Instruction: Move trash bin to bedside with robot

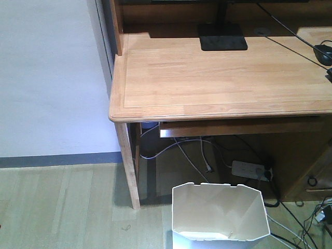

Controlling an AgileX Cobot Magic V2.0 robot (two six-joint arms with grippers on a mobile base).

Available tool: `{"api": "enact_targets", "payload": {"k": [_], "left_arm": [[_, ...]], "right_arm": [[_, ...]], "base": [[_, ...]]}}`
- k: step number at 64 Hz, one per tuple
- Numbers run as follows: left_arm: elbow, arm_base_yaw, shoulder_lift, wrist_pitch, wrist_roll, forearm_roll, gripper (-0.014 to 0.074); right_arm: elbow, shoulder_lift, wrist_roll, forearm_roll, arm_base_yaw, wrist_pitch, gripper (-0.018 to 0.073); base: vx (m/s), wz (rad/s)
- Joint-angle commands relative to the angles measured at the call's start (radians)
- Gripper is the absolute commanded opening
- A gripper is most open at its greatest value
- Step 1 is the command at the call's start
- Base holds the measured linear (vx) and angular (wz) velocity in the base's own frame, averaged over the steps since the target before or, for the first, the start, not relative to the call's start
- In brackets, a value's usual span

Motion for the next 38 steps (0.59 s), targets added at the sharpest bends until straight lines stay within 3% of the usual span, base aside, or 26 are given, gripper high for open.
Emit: {"api": "enact_targets", "payload": {"k": [1,10,21,38], "left_arm": [[0.003,-0.003,-0.014,-0.066,-0.004,-0.002,-0.0006],[0.003,-0.003,-0.014,-0.066,-0.004,-0.002,-0.0006],[0.003,-0.003,-0.014,-0.066,-0.004,-0.002,-0.0006],[0.003,-0.003,-0.014,-0.066,-0.004,-0.002,-0.0006]], "right_arm": [[0.007,-0.014,-0.003,-0.011,-0.001,-0.075,-0.0009],[0.007,-0.014,-0.012,-0.011,-0.001,-0.126,-0.0009],[-0.014,-0.012,-0.038,-0.002,-0.001,-0.297,-0.0009],[-0.228,0.183,-0.046,-0.008,-0.001,-0.059,-0.0009]], "base": [[0.00,0.00],[0.00,0.00],[0.00,0.00],[0.00,0.00]]}}
